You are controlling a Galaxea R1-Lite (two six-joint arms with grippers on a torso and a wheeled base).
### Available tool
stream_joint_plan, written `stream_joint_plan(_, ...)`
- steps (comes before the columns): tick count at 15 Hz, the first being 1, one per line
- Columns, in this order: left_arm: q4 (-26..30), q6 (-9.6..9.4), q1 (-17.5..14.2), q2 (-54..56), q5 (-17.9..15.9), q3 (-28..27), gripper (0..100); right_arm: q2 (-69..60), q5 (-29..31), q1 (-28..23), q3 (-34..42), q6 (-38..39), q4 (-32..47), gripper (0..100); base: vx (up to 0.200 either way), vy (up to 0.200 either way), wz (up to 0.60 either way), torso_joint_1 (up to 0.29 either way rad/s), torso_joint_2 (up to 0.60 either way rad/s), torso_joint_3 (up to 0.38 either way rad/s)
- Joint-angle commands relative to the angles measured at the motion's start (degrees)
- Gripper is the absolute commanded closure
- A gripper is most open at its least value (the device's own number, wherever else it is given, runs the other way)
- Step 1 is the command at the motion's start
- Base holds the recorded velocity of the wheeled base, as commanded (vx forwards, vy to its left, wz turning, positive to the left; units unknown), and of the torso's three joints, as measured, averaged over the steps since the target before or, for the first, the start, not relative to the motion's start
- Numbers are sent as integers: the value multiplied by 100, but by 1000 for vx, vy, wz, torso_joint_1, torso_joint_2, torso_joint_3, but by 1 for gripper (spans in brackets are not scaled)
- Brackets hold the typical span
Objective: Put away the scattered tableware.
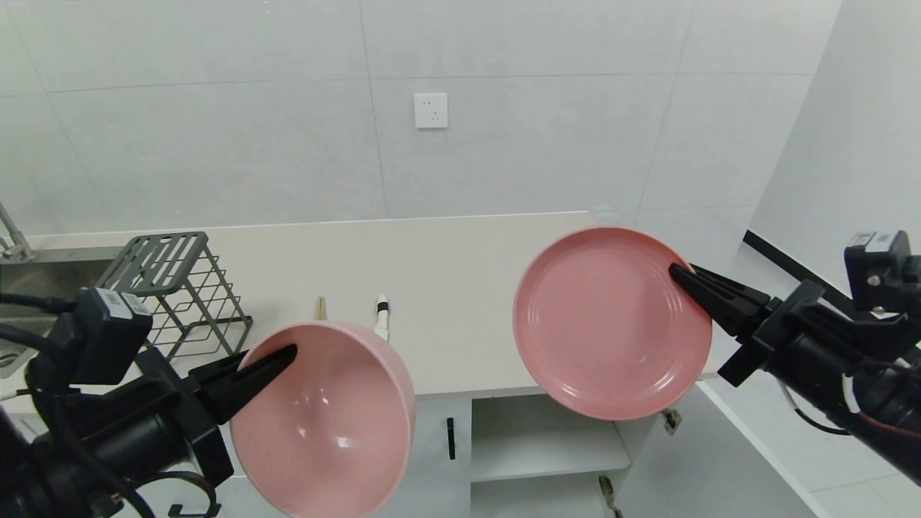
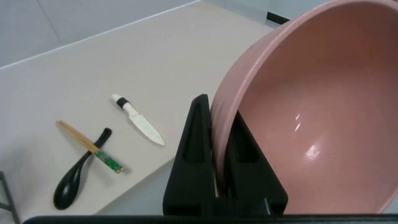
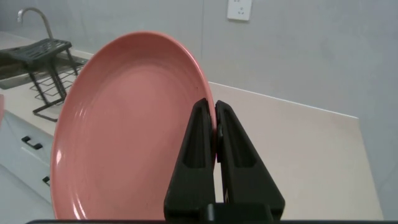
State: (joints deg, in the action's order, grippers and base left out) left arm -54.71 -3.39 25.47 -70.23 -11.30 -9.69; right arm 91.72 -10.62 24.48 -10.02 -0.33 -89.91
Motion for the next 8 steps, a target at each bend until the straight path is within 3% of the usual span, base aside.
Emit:
stream_joint_plan(1, -4, 5, 240, 27, -4, 20, 100, 48, -2, 409, 106, -46, -9, 100, 0, 0, 0, -27, 61, 36)
stream_joint_plan(3, 31, 5, 521, 27, -4, 90, 100, 91, -2, 584, 158, -64, -9, 100, 0, 0, 0, -151, 303, 156)
stream_joint_plan(8, 4, -21, 749, 44, -21, 292, 100, 100, 7, 567, 167, -81, -9, 100, 0, 0, 0, -223, 451, 222)
